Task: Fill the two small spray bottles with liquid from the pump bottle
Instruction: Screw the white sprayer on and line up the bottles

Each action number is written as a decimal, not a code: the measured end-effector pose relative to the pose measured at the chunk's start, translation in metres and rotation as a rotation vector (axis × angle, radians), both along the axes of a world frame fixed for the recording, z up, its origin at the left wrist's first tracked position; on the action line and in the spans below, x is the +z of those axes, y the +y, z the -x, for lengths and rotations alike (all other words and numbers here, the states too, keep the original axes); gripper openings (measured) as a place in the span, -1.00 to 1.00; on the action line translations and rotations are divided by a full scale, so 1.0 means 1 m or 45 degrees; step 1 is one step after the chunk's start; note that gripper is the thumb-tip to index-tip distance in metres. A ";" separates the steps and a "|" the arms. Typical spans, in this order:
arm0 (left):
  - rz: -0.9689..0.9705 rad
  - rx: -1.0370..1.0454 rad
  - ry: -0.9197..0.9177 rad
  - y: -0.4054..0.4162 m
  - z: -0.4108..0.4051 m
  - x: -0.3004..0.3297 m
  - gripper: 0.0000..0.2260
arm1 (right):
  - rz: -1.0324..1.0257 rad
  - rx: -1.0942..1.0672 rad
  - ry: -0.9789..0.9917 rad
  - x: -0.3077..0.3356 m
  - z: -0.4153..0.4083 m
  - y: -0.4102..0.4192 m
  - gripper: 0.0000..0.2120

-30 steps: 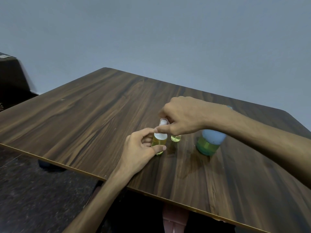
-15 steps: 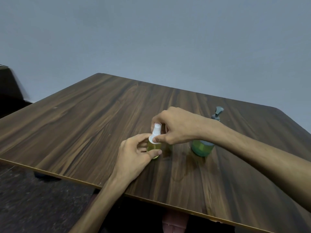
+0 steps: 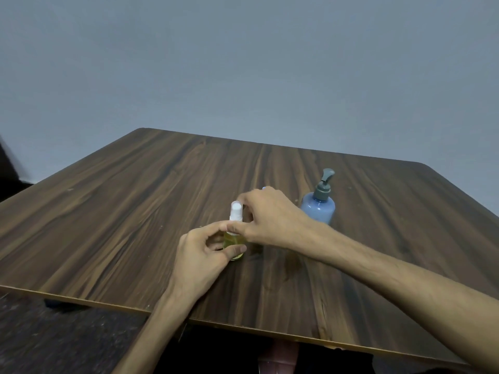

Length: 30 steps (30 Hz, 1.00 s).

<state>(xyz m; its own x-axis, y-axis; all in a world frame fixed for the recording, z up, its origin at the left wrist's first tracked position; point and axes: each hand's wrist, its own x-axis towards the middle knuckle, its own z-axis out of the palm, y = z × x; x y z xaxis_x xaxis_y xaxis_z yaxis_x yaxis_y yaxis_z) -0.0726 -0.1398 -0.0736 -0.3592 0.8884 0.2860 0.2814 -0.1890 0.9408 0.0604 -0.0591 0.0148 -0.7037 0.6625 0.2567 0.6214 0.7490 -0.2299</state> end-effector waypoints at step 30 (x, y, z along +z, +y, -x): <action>0.159 0.347 0.944 0.045 -0.065 0.014 -0.66 | 0.331 -0.553 0.657 -0.048 -0.136 0.029 -0.36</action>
<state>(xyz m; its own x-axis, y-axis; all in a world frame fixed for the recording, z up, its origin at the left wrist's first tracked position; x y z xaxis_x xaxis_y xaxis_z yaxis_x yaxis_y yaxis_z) -0.0077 -0.0943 -0.0593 -0.3234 0.8378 0.4399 0.8632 0.0708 0.4998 0.1966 -0.0303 -0.0335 -0.1944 0.9397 0.2814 0.6146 0.3402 -0.7117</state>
